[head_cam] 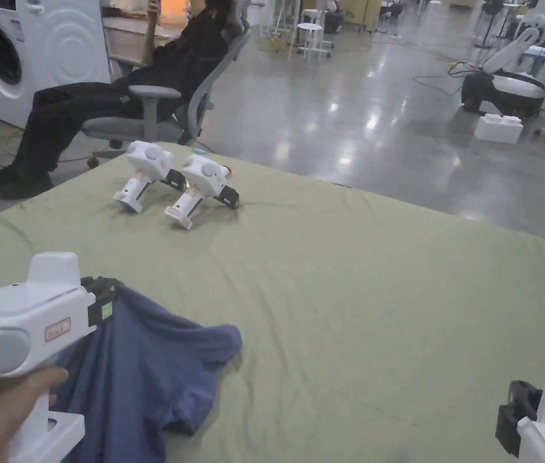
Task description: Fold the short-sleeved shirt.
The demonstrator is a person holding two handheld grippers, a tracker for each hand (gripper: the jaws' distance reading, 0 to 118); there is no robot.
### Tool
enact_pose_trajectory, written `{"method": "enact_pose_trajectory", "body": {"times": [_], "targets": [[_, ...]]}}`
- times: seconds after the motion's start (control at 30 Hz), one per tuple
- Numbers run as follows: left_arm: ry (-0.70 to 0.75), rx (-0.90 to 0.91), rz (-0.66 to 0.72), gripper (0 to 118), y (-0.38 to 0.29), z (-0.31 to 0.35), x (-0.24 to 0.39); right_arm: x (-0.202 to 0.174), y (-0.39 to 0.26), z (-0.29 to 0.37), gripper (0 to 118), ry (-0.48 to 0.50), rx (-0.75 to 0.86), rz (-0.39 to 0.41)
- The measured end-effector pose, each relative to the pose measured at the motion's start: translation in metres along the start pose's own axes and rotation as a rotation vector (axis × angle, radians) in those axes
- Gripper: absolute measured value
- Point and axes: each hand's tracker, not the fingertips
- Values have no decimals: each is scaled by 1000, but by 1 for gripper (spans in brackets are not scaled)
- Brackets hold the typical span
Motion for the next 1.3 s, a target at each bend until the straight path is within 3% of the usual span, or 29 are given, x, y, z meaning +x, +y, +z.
{"method": "enact_pose_trajectory", "body": {"times": [0.27,0.67,0.9,1.2,1.27,1.3], "targets": [[-173,175,-33,1,68,27,71,22,2,24,2,-14,54,-38],[-551,267,-135,1,110,57,262,95,0,67,2,-126,125,-111],[-729,114,-211,1,47,36,361,135,-19,87,2,-205,123,-129],[-766,-194,-236,3,-100,-6,411,155,-49,98,2,-250,63,-146],[-758,-213,-231,16,-120,-10,409,154,-52,97,2,-248,49,-145],[-750,-216,-226,30,-126,-10,406,152,-54,97,2,-245,45,-146]]}}
